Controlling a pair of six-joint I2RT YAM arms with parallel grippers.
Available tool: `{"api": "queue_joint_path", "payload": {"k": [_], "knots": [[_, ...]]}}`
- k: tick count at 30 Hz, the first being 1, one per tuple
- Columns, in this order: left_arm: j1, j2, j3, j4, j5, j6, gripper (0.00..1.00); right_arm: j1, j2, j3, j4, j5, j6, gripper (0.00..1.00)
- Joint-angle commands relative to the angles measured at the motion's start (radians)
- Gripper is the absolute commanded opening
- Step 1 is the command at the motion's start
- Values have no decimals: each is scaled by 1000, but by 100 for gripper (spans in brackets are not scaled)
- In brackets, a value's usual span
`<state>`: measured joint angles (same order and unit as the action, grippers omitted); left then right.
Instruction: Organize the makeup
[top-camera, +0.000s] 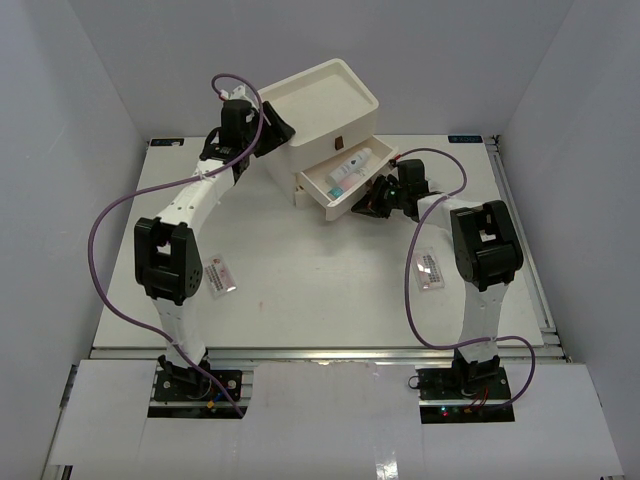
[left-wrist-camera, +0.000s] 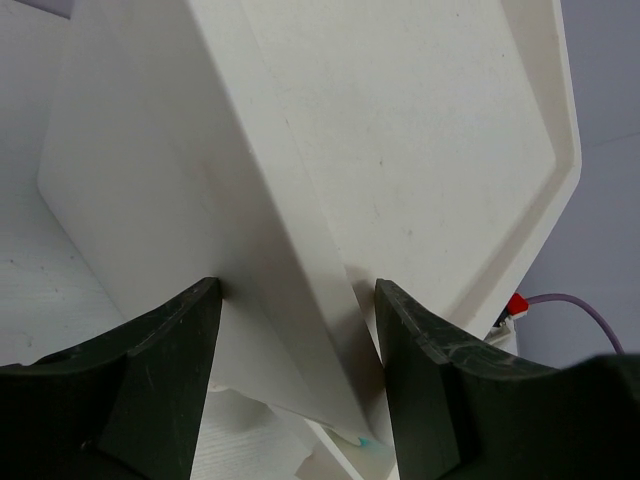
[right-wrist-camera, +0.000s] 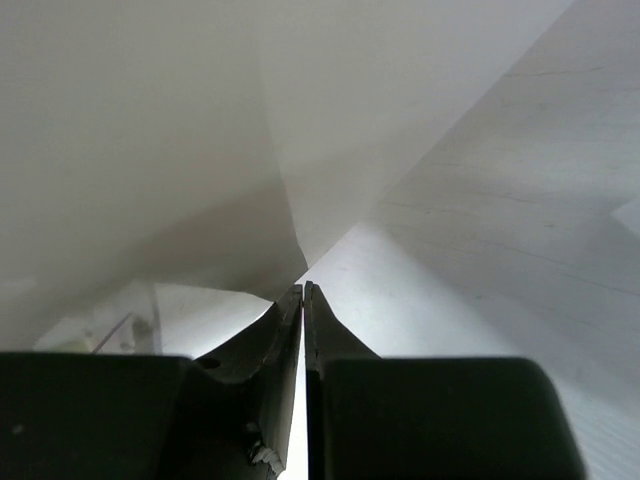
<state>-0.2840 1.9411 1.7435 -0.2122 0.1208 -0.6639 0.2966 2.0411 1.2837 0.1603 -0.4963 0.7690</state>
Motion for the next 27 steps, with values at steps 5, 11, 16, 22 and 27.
{"api": "queue_joint_path", "payload": {"k": [5,11,16,22,27], "knots": [[-129,-29,-76,-43,345,-29,39,156,-105,84,490,-359,-66,13],[-149,-30,-78,-38,350,-39,39,180,-116,90,418,-365,-149,16],[-156,-49,-92,-34,342,-45,39,159,-118,58,379,-456,-244,25],[-156,-61,-107,-28,335,-46,39,72,-181,-46,146,-564,-584,40],[-156,-58,-110,-20,337,-48,39,22,-294,-56,-244,-525,-1054,56]]}}
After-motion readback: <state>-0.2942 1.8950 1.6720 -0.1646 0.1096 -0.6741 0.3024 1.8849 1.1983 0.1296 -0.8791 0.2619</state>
